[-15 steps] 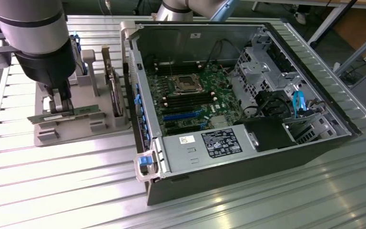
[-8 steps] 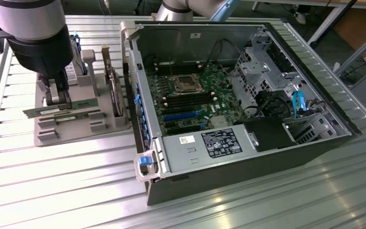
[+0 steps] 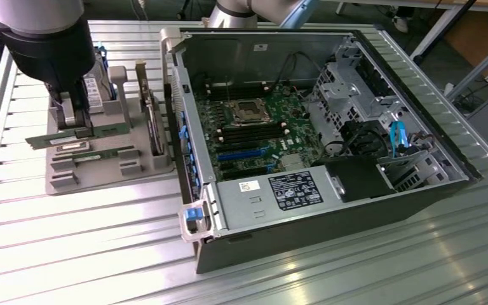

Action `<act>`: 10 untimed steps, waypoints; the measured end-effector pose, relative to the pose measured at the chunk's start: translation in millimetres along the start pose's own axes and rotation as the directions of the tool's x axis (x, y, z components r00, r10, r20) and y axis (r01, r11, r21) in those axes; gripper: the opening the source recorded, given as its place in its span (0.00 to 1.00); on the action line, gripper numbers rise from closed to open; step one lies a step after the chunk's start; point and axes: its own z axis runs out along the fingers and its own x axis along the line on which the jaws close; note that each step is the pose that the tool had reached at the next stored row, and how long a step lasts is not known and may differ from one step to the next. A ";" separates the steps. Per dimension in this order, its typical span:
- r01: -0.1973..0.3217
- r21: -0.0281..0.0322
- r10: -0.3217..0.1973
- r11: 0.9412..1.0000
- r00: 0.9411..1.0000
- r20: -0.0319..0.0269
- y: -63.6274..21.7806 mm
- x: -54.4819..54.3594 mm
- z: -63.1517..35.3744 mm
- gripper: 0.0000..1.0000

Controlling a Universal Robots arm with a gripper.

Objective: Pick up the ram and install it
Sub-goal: 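Pick up the ram and move it above insertion slot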

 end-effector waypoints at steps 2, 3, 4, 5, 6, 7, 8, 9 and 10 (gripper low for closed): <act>0.000 0.000 0.000 1.000 1.000 0.000 -0.1 -0.1 -5.0 0.13; 0.000 0.000 0.000 1.000 1.000 0.000 -0.1 -0.1 -9.0 0.13; 0.000 0.000 0.000 1.000 1.000 0.000 -0.4 -0.1 -13.3 0.13; 0.000 0.000 0.000 1.000 1.000 0.000 -0.8 -0.1 -19.8 0.13; 0.000 0.000 0.000 1.000 1.000 0.000 -1.1 -0.1 -24.9 0.13; 0.000 0.000 0.000 1.000 1.000 0.000 -1.2 -0.2 -31.0 0.13; 0.000 0.000 0.000 1.000 1.000 0.000 -1.3 -0.2 -40.5 0.13; 0.000 0.000 0.000 1.000 1.000 0.000 -1.3 -0.3 -45.2 0.13; 0.000 0.000 0.000 1.000 1.000 0.000 -1.2 -0.3 -49.6 0.13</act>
